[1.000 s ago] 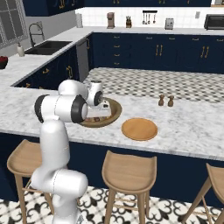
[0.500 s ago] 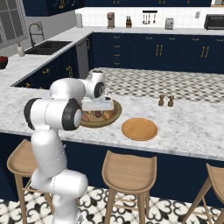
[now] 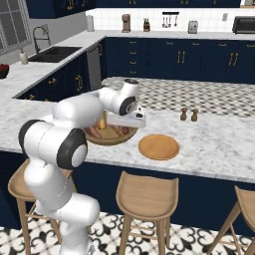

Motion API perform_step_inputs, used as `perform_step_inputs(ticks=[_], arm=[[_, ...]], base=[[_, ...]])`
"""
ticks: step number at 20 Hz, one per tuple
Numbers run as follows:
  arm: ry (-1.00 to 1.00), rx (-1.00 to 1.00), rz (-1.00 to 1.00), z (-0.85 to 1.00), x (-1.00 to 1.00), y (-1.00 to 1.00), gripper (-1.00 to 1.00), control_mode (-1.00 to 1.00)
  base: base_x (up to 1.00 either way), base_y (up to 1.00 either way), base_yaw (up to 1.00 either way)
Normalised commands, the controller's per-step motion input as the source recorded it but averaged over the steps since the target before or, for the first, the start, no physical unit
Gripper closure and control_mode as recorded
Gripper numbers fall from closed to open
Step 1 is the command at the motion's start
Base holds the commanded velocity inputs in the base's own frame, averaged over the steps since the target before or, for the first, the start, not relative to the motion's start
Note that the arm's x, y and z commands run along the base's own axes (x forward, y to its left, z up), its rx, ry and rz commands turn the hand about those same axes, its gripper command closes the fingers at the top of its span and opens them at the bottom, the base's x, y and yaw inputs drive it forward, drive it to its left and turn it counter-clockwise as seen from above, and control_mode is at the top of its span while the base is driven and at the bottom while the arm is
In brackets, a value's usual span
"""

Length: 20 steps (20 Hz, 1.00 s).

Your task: Place one bun and one sausage from the bowl on each plate.

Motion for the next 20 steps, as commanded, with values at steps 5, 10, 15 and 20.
perform_step_inputs(ticks=[5,10,15,20], arm=[[-0.04,0.02,-0.14,-0.2,0.04,-0.65,1.0,-1.0],[-0.1,-0.04,-0.02,-0.35,0.25,-0.49,1.0,-1.0],[-0.02,-0.03,0.0,-0.45,0.39,-0.16,1.0,-1.0],[-0.02,0.0,0.0,-0.39,0.31,-0.24,1.0,-1.0]], base=[[0.0,0.0,0.0],[0.0,0.0,0.0],[0.0,0.0,0.0],[0.0,0.0,0.0]])
